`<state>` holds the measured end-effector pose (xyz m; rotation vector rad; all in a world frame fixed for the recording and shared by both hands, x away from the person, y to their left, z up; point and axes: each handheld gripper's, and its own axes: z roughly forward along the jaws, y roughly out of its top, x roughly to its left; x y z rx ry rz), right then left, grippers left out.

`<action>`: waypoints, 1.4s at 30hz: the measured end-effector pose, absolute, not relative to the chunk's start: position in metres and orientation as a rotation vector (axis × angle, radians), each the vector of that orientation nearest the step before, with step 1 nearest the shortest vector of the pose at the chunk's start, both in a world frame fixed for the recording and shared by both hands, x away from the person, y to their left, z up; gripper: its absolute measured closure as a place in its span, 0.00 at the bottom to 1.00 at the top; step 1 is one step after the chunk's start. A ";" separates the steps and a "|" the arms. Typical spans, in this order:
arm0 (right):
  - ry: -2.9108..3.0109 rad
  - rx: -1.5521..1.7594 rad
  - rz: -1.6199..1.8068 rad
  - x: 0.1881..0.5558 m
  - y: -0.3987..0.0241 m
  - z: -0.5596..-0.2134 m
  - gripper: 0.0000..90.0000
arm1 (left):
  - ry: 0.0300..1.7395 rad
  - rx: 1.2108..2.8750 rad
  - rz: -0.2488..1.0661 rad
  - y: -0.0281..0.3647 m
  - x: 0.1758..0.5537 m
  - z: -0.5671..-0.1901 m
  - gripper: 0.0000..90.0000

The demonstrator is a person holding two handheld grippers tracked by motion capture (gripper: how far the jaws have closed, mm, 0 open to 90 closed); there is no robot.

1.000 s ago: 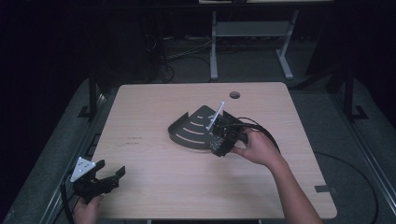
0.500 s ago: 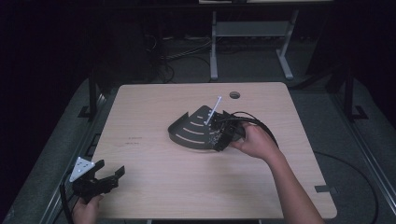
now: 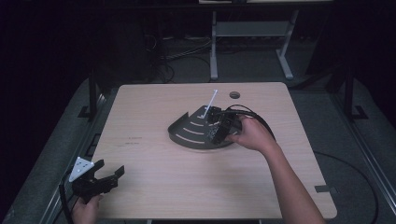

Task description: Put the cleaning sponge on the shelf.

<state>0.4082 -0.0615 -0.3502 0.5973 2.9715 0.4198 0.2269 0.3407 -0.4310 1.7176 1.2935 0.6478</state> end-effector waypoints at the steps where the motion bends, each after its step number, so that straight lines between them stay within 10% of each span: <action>1: 2.975 0.607 0.434 0.409 -0.061 -0.349 0.35 | 1.293 1.717 0.648 0.341 0.227 -0.431 0.15; 42: 2.977 0.700 0.404 0.454 -0.049 -0.363 0.35 | 1.283 1.724 0.655 0.339 0.227 -0.430 0.15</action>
